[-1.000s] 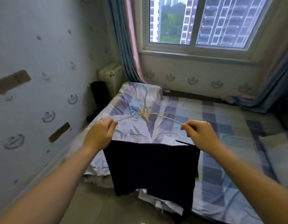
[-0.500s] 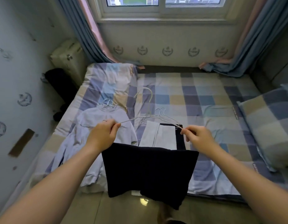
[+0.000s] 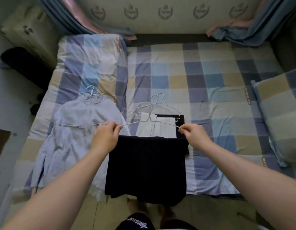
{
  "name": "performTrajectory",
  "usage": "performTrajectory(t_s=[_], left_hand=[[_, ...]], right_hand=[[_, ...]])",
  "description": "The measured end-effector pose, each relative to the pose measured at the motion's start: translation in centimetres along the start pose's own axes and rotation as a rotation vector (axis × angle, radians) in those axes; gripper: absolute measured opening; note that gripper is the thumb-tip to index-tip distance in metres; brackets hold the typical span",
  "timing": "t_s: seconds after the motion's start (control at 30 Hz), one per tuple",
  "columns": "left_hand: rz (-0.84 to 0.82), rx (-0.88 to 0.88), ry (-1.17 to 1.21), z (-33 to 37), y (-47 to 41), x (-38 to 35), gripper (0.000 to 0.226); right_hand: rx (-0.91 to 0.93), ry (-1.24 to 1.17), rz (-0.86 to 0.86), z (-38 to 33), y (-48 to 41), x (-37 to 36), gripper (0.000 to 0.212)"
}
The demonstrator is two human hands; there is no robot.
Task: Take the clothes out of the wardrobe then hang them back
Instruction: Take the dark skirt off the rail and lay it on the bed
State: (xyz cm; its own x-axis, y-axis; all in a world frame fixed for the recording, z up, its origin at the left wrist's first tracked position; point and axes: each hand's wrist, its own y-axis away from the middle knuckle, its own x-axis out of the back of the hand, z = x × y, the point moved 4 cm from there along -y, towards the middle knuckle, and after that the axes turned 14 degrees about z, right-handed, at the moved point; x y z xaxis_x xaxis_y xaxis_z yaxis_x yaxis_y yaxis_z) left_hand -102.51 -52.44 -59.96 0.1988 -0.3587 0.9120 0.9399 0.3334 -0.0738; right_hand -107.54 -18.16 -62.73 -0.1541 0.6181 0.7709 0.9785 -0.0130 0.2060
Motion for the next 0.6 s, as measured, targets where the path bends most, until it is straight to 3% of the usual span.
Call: performTrajectory(t_s=[0.1,0.17,0.4,0.5,0.6], left_hand=[[0.01,0.011,-0.19,-0.6,-2.1,-4.5,0.025],[-0.036,0.016,-0.212,-1.4,-3.8,-7.8,0.026],[-0.159,0.048,0.055,-5.2,-10.2,-19.0,0.024],[-0.196,0.056,0.133,-6.3,-12.7,-23.2,0.036],[-0.284,0.058,0.12,-7.2,-13.9,-26.3,0.064]], right_hand=[[-0.061,0.177,0.023,1.8,-2.9,-3.3,0.019],[-0.127,0.159,0.009,3.1,-5.0,-5.8,0.019],[-0.199,0.082,0.08,6.1,-13.0,-13.8,0.028],[-0.244,0.022,0.074,6.6,-15.5,-16.7,0.045],[-0.246,-0.08,-0.014,6.2,-15.8,-19.0,0.07]])
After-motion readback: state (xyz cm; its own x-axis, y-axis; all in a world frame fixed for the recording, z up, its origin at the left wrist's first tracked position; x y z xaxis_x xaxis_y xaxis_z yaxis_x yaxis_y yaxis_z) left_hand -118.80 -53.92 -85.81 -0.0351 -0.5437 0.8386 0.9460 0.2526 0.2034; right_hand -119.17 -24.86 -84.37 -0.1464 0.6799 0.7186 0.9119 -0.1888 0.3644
